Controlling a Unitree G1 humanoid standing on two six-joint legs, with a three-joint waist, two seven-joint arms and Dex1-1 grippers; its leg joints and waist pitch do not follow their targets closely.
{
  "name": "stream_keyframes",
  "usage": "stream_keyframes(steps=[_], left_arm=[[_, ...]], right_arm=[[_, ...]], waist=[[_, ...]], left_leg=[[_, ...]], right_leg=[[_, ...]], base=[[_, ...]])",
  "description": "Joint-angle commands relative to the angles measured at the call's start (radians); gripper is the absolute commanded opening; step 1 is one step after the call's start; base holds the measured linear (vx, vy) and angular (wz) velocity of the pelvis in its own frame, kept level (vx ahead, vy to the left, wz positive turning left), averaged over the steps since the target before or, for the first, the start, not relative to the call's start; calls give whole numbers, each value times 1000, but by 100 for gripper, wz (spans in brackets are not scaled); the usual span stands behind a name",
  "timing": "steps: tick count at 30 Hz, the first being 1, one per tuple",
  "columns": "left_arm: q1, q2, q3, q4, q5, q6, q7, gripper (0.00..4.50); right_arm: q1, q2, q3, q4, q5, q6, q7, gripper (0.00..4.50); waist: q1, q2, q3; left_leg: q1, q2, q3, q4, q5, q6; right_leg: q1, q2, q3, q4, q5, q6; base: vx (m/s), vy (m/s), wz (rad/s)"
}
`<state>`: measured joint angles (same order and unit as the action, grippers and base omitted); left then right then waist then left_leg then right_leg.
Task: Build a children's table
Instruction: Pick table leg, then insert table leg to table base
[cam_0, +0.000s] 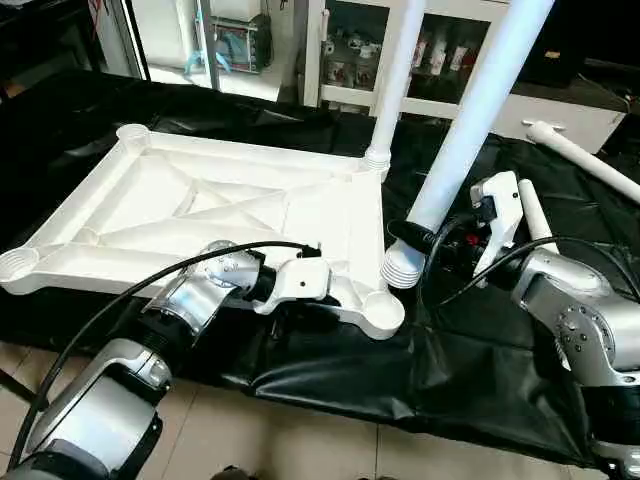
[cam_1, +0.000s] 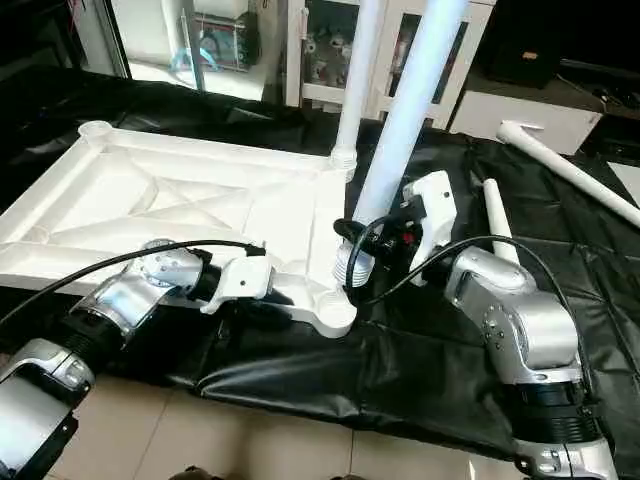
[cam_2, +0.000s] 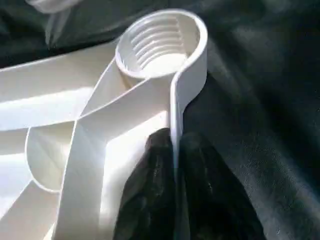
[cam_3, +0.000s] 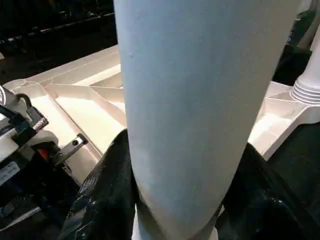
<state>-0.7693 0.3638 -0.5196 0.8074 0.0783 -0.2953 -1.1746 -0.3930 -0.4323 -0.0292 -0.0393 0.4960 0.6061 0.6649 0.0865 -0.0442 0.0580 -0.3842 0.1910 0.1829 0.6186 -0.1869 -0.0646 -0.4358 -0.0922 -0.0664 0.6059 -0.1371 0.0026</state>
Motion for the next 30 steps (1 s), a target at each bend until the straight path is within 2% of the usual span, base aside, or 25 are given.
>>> stream_keyframes(steps=[1,4,7,10,12,14,15,17,20,22,23,25,27,30], left_arm=[[-7,3,-31,24,45,-6,-2,14],[-10,7,-40,45,68,-18,6,5],[-6,4,-27,41,67,-6,11,0],[3,11,-30,36,94,11,17,0],[21,16,-39,24,135,46,84,0],[29,12,-37,20,146,66,118,0],[39,-4,-27,14,146,101,163,0],[48,-17,-16,9,143,124,187,0],[68,-28,-10,-15,138,113,188,0],[78,-31,-8,-23,131,97,178,0],[87,-29,-11,-35,127,90,161,0],[94,-28,-13,-45,119,81,138,0],[102,-26,-14,-61,115,87,123,0],[108,-16,-19,-80,115,82,97,0]], right_arm=[[-4,-4,1,-36,-2,0,7,183],[-6,-2,4,-36,-1,2,7,183],[-5,0,6,-33,7,10,16,183],[1,0,13,-32,12,18,27,183],[11,1,26,-33,9,17,32,183],[13,5,27,-33,9,18,29,183],[12,12,26,-28,10,19,24,183],[10,18,25,-23,10,20,21,183],[7,26,27,-16,9,20,20,183],[10,25,36,-5,2,12,26,183],[12,22,47,9,-11,-2,32,183],[15,15,61,17,-29,-17,40,183],[16,10,70,20,-45,-30,45,183],[14,4,75,22,-54,-37,58,183]], waist=[[-2,2,-61],[-2,1,-58],[-2,-2,-55],[-5,-1,-53],[-5,-2,-54],[-6,0,-52],[-8,-2,-52],[-10,-2,-51],[-16,-3,-52],[-21,-1,-51],[-28,-1,-53],[-31,-1,-52],[-31,-2,-54],[-27,-1,-58]], left_leg=[[21,37,-16,-95,-314,-29],[22,36,-16,-97,-330,-29],[23,36,-18,-96,-355,-30],[23,37,-21,-98,-368,-30],[25,37,-21,-98,-377,-31],[27,38,-23,-98,-395,-33],[25,38,-25,-98,-399,-33],[28,37,-27,-98,-415,-32],[20,39,-34,-106,-415,-34],[22,39,-34,-108,-425,-34],[23,40,-34,-111,-430,-34],[28,39,-31,-110,-439,-31],[28,38,-30,-109,-437,-29],[28,40,-25,-109,-397,-22]], right_leg=[[51,-57,40,-79,-361,-151],[49,-57,40,-83,-383,-151],[47,-61,40,-90,-456,-132],[44,-61,38,-96,-502,-112],[41,-62,38,-100,-523,-104],[38,-62,36,-102,-550,-97],[40,-62,35,-102,-564,-92],[36,-65,30,-112,-620,-73],[44,-65,25,-115,-611,-63],[43,-65,24,-116,-602,-64],[45,-65,23,-117,-576,-74],[39,-64,26,-120,-568,-82],[40,-66,29,-118,-559,-88],[42,-66,35,-112,-495,-110]], base=[[0,0,0],[0,0,0],[0,0,0],[0,0,0],[0,0,0],[0,0,0],[0,0,0],[0,0,0],[0,0,0],[0,0,0],[0,0,0],[0,0,0],[0,0,0],[0,0,0]])
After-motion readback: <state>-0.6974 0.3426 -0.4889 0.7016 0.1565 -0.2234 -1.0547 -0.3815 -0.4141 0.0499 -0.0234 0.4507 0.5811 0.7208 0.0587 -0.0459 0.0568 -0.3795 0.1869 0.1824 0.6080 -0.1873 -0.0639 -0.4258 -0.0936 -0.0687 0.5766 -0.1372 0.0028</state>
